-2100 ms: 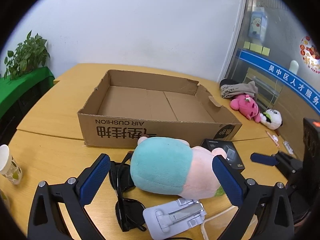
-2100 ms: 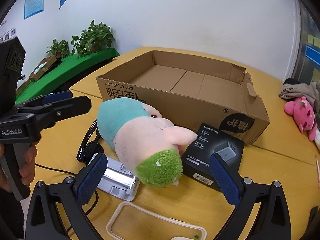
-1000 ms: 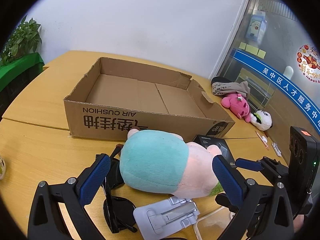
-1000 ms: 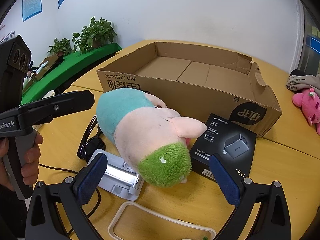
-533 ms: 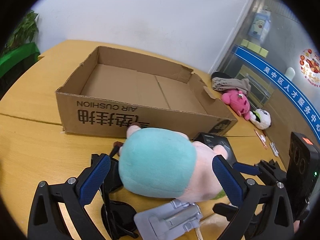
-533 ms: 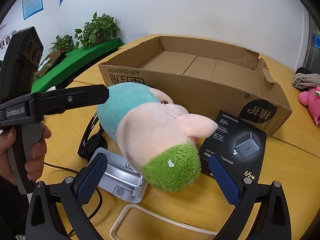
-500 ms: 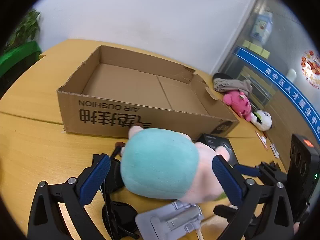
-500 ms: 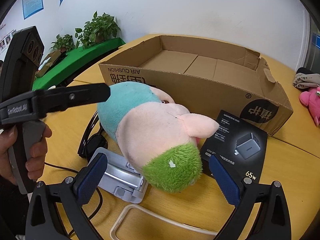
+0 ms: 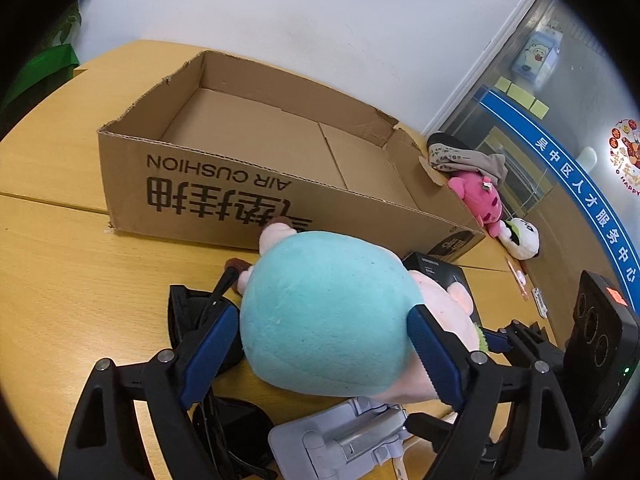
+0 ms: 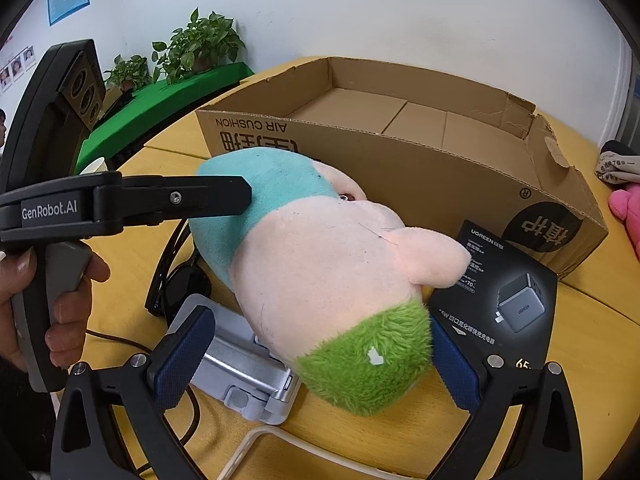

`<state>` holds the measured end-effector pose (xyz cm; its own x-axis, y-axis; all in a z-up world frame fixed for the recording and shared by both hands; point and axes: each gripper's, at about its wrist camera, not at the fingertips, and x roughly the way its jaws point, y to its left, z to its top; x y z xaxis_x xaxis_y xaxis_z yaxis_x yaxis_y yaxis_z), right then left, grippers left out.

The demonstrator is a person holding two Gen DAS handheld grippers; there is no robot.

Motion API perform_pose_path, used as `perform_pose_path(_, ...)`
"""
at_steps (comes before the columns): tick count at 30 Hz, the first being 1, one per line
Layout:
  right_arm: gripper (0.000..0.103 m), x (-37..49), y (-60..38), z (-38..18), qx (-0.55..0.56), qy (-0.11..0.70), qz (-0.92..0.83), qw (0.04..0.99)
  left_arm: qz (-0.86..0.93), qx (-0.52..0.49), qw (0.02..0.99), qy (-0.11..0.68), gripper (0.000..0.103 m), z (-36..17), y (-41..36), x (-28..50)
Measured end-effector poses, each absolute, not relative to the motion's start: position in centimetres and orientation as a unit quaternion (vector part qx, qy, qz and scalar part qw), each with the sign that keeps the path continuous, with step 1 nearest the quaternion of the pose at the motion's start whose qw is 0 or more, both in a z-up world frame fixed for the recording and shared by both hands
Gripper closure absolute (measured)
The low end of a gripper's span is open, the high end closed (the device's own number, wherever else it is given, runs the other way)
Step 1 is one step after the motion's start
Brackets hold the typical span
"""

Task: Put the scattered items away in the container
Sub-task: 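Close the left gripper on the plush pig's teal body, then lift the plush pig with the left gripper over the box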

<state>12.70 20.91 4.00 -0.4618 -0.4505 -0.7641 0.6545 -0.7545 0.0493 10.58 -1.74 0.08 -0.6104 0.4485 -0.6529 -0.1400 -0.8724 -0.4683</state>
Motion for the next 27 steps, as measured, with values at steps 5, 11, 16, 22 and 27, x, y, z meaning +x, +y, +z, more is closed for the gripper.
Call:
perform_pose_path(5,0.003,12.5,20.9,3.9,0.401,0.122,-0.847,0.328,0.878,-0.406,0.171,-0.189,0.029,0.1,-1.6,10.5)
perform_pose_path(11,0.020,12.5,21.4,4.2,0.390,0.116,-0.856,0.320,0.882,-0.403,0.168,-0.177,0.039,0.4,-1.0,10.8)
perform_pose_path(16,0.022,13.1,21.5,5.3,0.375,0.116,-0.862,0.321,0.889,-0.392,0.163,-0.170,0.041,1.8,-0.9,11.3)
perform_pose_path(22,0.023,13.8,21.7,8.0,0.351,0.103,-0.872,0.324,0.905,-0.367,0.159,-0.146,0.041,5.4,-0.6,12.2)
perform_pose_path(27,0.023,13.5,21.1,11.9,0.318,0.100,-0.883,0.330,0.919,-0.338,0.159,-0.129,0.041,9.9,-1.0,12.1)
